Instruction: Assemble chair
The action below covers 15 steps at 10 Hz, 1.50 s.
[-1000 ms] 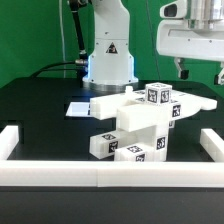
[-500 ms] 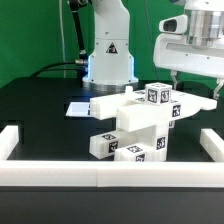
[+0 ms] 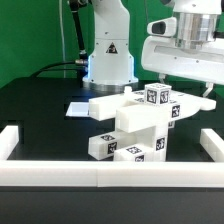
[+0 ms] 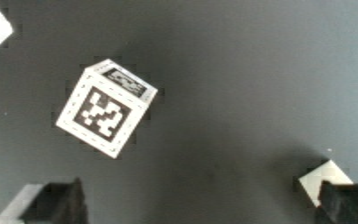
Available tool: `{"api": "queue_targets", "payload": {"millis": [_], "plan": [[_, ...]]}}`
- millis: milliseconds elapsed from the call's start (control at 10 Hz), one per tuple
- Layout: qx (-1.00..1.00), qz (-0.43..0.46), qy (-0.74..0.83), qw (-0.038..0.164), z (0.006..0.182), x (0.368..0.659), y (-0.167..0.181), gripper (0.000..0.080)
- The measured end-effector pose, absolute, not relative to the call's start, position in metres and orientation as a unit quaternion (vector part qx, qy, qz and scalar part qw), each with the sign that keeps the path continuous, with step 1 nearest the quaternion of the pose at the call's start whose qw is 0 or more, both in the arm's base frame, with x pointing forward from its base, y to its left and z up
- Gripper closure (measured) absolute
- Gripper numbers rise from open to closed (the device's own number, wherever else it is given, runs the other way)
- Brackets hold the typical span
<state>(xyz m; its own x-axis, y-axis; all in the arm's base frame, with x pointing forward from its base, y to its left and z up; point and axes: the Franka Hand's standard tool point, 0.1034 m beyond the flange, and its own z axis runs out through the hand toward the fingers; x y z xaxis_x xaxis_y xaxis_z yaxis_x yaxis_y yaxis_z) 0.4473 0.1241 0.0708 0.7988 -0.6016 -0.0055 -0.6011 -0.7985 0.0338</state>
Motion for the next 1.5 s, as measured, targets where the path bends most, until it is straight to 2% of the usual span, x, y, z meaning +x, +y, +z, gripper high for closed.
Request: {"api": "queue_targets", "payload": {"millis": [500, 800, 1100, 1500], "plan": [[0.956, -0.002, -0.294, 0.014, 0.074, 0.463, 0.102, 0.015], [0.957, -0.001, -0.291, 0.012, 0.076, 0.465, 0.101, 0.015], [0.951, -0.01, -0.31, 0.004, 0.088, 0.456, 0.116, 0.015], [0.961, -0.002, -0.276, -0.002, 0.083, 0.424, 0.133, 0.015]]}}
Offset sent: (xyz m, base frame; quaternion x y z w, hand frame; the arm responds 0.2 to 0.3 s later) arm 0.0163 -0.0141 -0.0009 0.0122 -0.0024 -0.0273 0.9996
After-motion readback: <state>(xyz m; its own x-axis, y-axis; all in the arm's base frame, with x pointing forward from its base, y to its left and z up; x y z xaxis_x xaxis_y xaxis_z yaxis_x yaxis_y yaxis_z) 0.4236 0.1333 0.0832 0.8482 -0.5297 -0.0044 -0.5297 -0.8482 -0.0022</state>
